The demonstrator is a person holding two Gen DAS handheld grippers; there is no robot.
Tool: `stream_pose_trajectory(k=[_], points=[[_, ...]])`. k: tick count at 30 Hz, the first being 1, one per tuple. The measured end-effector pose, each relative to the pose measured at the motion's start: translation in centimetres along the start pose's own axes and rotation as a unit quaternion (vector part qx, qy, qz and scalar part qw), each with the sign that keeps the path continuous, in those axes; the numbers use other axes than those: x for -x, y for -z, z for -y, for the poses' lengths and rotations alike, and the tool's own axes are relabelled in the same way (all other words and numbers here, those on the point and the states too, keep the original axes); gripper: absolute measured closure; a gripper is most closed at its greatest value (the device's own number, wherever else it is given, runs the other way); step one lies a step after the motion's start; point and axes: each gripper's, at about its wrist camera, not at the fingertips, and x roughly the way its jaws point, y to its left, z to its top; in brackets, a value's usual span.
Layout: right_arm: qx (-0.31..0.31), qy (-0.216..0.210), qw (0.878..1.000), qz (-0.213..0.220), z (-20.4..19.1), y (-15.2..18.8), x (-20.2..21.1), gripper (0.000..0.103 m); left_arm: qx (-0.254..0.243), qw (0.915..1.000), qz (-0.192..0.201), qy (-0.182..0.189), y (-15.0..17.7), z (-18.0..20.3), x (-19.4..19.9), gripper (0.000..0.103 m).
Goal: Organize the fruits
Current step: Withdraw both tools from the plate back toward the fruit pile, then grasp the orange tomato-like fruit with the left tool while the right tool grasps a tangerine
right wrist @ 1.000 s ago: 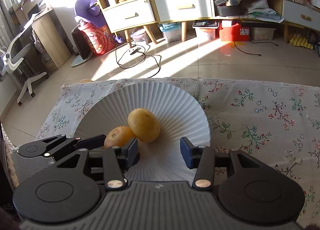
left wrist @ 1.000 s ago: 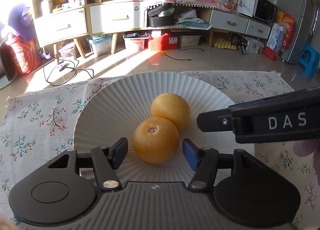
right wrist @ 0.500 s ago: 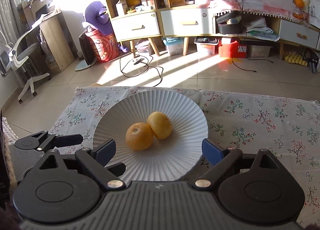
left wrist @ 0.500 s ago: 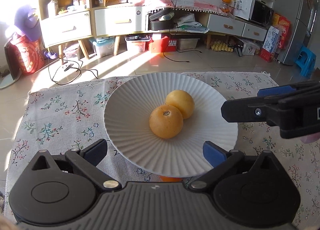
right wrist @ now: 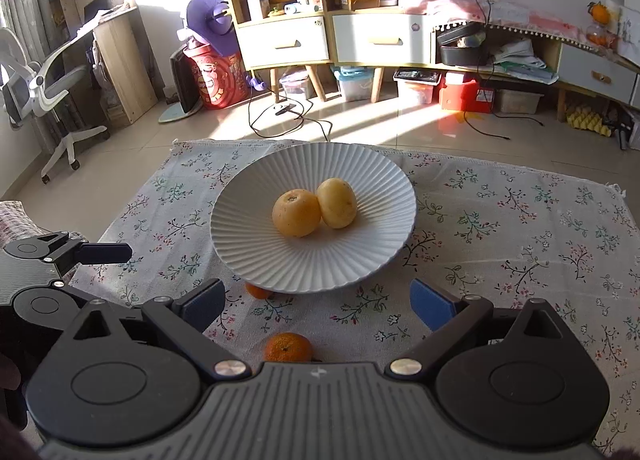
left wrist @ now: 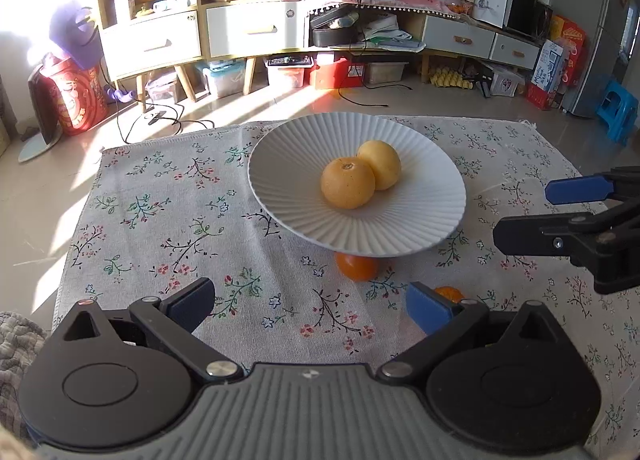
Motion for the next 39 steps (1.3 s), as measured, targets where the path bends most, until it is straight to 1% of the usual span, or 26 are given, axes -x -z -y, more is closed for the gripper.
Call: stream_pose_trajectory(k=[5,9,12,22,26,30,33,35,39], points=[[0.003,0.002,1.000,-0.010,-0.2,1.4,0.4,0.004,0.002,1.0000,-0.002,-0.001,1.5,0.3,1.0,0.005],[0.007,-0.003,1.000,-0.021,-0.3,2.8,0.6,0.004,-0.011,0.9999,-0.001,-0.006,2.7,0.3,1.5,0.005],[0.015,0.004,0.999,-0.029,-0.5,3.8,0.6,0.004,-0.017,0.9998,0.002,-0.006,3.6,0.1,1.8,0.005],[0.043,0.003,0.998,-0.049,-1.2,6.4,0.8,0.004,-0.039,0.9988,-0.029,0.009,6.5,0.4,2.9,0.005],[0.061,0.002,0.996,-0.062,-1.7,7.4,0.6,0.004,-0.055,0.9972,-0.044,0.024,8.0,0.8,3.0,0.005],[0.080,-0.001,0.995,-0.056,-2.2,8.1,0.7,0.004,-0.068,0.9956,-0.055,0.032,9.4,1.1,2.7,0.005],[0.092,-0.012,0.995,-0.038,-2.5,8.3,0.8,0.009,-0.078,0.9946,-0.054,0.044,9.7,1.6,2.7,0.008],[0.098,-0.020,0.995,-0.030,-2.8,8.1,0.8,0.017,-0.084,0.9941,-0.049,0.049,9.7,1.9,2.8,0.011],[0.099,-0.044,0.994,-0.024,-3.4,7.4,0.5,0.028,-0.088,0.9935,-0.048,0.054,9.6,2.2,2.7,0.024]])
